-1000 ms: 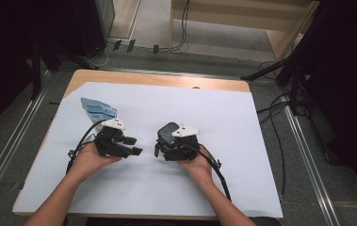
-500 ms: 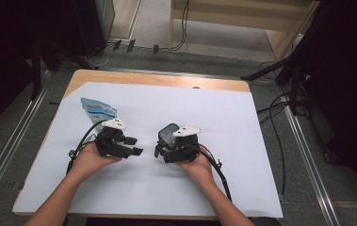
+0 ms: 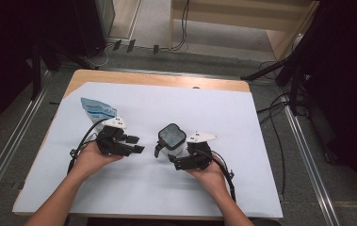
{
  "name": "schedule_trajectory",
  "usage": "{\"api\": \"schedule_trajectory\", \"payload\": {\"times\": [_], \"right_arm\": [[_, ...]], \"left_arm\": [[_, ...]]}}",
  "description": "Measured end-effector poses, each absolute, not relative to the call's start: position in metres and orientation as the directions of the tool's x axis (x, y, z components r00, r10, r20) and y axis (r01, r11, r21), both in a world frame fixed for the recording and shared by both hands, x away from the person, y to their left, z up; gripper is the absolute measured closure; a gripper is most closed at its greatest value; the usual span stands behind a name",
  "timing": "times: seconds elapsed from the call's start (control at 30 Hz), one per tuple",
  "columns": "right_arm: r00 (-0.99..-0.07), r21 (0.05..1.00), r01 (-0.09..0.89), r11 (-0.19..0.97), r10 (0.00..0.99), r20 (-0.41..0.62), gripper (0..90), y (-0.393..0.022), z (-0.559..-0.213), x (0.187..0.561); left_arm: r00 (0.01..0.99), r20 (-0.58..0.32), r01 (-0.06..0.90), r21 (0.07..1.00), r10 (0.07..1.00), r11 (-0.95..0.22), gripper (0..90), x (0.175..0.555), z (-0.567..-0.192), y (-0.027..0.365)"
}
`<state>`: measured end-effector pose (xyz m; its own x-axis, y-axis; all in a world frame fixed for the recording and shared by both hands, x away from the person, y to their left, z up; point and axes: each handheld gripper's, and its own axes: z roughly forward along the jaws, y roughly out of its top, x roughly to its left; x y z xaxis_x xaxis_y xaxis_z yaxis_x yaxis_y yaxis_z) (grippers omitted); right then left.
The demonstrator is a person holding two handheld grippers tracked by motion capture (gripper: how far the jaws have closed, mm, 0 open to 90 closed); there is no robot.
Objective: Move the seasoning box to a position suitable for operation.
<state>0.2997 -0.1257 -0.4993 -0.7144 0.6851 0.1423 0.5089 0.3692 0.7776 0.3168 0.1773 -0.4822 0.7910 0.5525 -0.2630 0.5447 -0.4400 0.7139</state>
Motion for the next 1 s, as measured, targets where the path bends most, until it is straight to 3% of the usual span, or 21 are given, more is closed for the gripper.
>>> {"api": "schedule_trajectory", "payload": {"times": [0.1, 0.27, 0.37, 0.57, 1.0], "right_arm": [[-0.718, 0.795, 0.499, 0.346, 0.678, 0.155, 26.9, -0.136, -0.494, 0.296], [-0.717, 0.796, 0.505, 0.334, 0.676, 0.171, 42.6, -0.148, -0.489, 0.293], [-0.711, 0.797, 0.521, 0.307, 0.672, 0.206, 59.3, -0.152, -0.487, 0.295], [-0.722, 0.801, 0.506, 0.320, 0.666, 0.190, 88.2, -0.155, -0.491, 0.294], [-0.730, 0.794, 0.503, 0.341, 0.660, 0.178, 90.0, -0.148, -0.493, 0.299]], "left_arm": [[0.793, -0.268, 0.543, 0.717, 0.546, -0.437, 57.0, 0.317, -0.483, 0.175], [0.797, -0.306, 0.542, 0.743, 0.520, -0.394, 75.3, 0.321, -0.482, 0.170], [0.814, -0.308, 0.520, 0.766, 0.493, -0.379, 89.0, 0.322, -0.482, 0.166], [0.840, -0.306, 0.504, 0.748, 0.449, -0.432, 90.0, 0.323, -0.484, 0.150], [0.837, -0.310, 0.510, 0.741, 0.450, -0.437, 90.0, 0.324, -0.488, 0.143]]}}
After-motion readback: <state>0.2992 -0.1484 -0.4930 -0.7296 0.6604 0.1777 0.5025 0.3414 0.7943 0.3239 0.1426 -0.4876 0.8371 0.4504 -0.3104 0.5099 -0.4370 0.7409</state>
